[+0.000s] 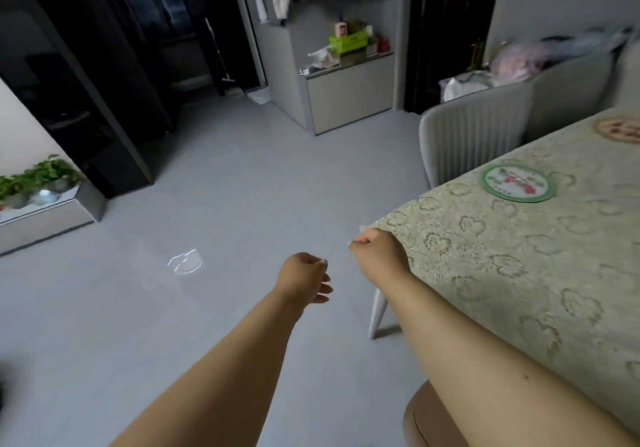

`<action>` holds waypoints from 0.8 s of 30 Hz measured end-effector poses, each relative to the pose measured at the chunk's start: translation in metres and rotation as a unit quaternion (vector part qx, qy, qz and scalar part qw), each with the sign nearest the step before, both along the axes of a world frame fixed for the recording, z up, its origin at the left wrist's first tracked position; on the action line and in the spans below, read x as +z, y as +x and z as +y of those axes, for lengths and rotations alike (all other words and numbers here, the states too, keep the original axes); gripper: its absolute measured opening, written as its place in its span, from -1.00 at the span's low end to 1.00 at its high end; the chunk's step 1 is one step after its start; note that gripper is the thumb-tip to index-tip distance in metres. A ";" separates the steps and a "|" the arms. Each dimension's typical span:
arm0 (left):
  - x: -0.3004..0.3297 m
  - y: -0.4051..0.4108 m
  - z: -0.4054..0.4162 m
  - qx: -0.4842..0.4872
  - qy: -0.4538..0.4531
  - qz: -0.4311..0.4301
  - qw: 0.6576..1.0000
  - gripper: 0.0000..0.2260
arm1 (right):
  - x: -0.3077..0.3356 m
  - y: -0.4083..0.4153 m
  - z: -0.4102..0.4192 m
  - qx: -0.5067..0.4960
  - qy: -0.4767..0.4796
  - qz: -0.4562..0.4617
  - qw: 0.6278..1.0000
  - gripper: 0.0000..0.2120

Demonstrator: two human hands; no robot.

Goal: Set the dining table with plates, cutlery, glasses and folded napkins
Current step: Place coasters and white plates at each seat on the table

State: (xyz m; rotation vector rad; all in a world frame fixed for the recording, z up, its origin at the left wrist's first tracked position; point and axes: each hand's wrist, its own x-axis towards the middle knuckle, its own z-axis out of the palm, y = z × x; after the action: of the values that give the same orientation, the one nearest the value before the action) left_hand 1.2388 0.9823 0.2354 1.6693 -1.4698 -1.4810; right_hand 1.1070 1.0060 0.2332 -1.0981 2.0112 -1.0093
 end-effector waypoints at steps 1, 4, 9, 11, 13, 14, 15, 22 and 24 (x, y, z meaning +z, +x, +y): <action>-0.001 -0.011 -0.021 -0.019 -0.001 0.002 1.000 -0.83 | 0.001 -0.010 -0.018 -0.020 -0.004 0.000 1.000 -0.91; -0.003 -0.046 -0.086 -0.077 -0.006 -0.002 0.997 -0.83 | 0.002 -0.044 -0.077 -0.063 -0.013 0.002 0.998 -0.90; 0.001 -0.104 -0.199 -0.128 -0.012 -0.007 0.992 -0.84 | 0.012 -0.101 -0.170 -0.125 -0.019 0.012 0.992 -0.86; 0.002 -0.126 -0.237 -0.151 -0.013 -0.005 0.988 -0.85 | 0.015 -0.123 -0.202 -0.150 -0.023 0.017 0.988 -0.85; 0.005 -0.146 -0.272 -0.176 -0.014 -0.005 0.984 -0.86 | 0.017 -0.145 -0.233 -0.180 -0.027 0.015 0.983 -0.84; 0.006 -0.157 -0.290 -0.188 -0.017 -0.004 0.982 -0.87 | 0.017 -0.155 -0.248 -0.195 -0.028 0.015 0.980 -0.84; 0.006 -0.167 -0.308 -0.200 -0.020 -0.002 0.980 -0.87 | 0.018 -0.165 -0.264 -0.210 -0.031 0.018 0.977 -0.84; 0.008 -0.236 -0.452 -0.274 -0.022 0.021 0.961 -0.79 | 0.026 -0.229 -0.394 -0.302 -0.070 0.035 0.950 -0.82; 0.013 -0.257 -0.501 -0.305 -0.027 0.018 0.952 -0.78 | 0.029 -0.247 -0.436 -0.338 -0.084 0.029 0.937 -0.83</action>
State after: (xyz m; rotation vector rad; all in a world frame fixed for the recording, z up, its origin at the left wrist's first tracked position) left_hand 0.9819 0.4815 0.2484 1.1926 -2.1040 -1.7332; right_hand 0.8604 0.5702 0.2620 -0.5008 2.4503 -1.5198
